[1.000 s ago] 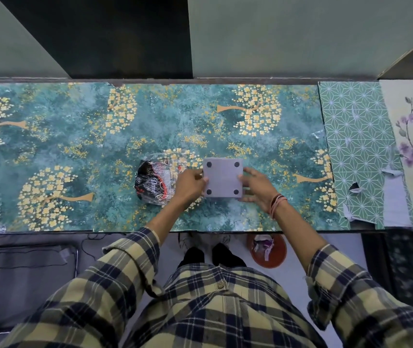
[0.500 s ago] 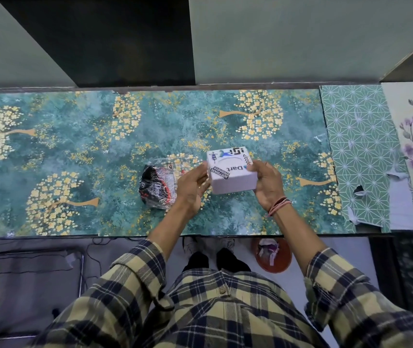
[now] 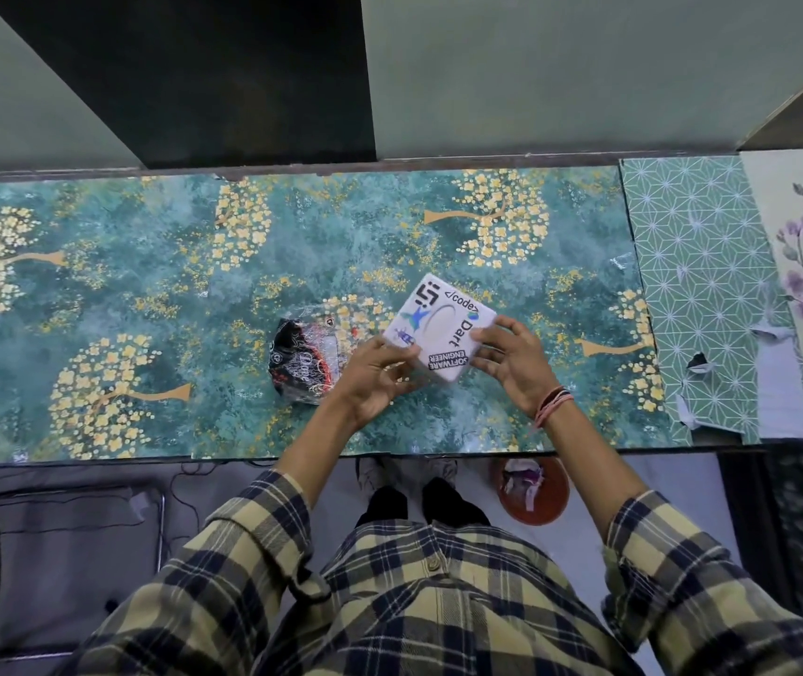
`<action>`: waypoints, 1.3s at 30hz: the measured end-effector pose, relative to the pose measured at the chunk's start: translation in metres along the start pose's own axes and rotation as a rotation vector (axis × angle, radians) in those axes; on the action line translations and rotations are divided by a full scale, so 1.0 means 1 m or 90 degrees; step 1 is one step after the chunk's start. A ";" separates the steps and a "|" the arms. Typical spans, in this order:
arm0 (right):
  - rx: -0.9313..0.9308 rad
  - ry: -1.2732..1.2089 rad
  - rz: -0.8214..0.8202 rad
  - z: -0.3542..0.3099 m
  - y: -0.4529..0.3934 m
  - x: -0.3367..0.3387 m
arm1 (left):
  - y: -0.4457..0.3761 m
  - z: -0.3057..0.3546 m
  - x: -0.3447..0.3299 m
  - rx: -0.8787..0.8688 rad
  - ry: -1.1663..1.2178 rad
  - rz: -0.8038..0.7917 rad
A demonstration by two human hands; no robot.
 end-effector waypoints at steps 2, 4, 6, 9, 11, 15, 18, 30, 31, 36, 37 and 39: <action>0.020 0.068 -0.013 -0.012 -0.001 0.003 | 0.002 0.008 0.001 0.009 -0.091 -0.026; 0.037 0.177 -0.038 -0.024 -0.001 0.001 | 0.003 0.021 -0.001 0.007 -0.174 -0.054; 0.059 0.305 -0.077 -0.035 -0.001 -0.008 | 0.002 0.032 -0.006 0.025 -0.292 -0.091; 0.103 0.442 -0.138 -0.042 -0.001 -0.025 | 0.003 0.031 -0.010 0.100 -0.452 -0.174; 0.096 0.450 -0.140 -0.041 -0.002 -0.027 | 0.003 0.028 -0.005 0.126 -0.464 -0.172; 0.068 0.443 -0.104 -0.034 -0.003 -0.013 | 0.005 0.020 0.007 0.124 -0.354 -0.095; 0.018 0.384 -0.086 -0.014 -0.006 -0.003 | 0.005 0.008 0.010 0.102 -0.263 -0.022; 0.029 0.387 0.050 0.040 -0.033 -0.007 | -0.026 -0.001 0.009 -0.006 -0.258 0.138; 0.031 0.397 0.055 0.042 -0.036 -0.006 | -0.029 -0.002 0.010 -0.010 -0.263 0.142; 0.021 0.425 0.074 0.045 -0.045 -0.006 | -0.038 -0.005 0.019 -0.034 -0.317 0.172; 0.021 0.432 0.075 0.046 -0.046 -0.005 | -0.041 -0.006 0.021 -0.035 -0.327 0.174; 0.023 0.441 0.081 0.046 -0.049 -0.004 | -0.044 -0.007 0.023 -0.037 -0.342 0.176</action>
Point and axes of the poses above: each hand's wrist, its own y-axis away from the middle knuckle, its own x-axis out of the back of the hand, z = x × y, the point moved 5 cm from there along -y, towards the middle knuckle, and after that the axes turned 6 degrees about y, right-handed, at the moved point
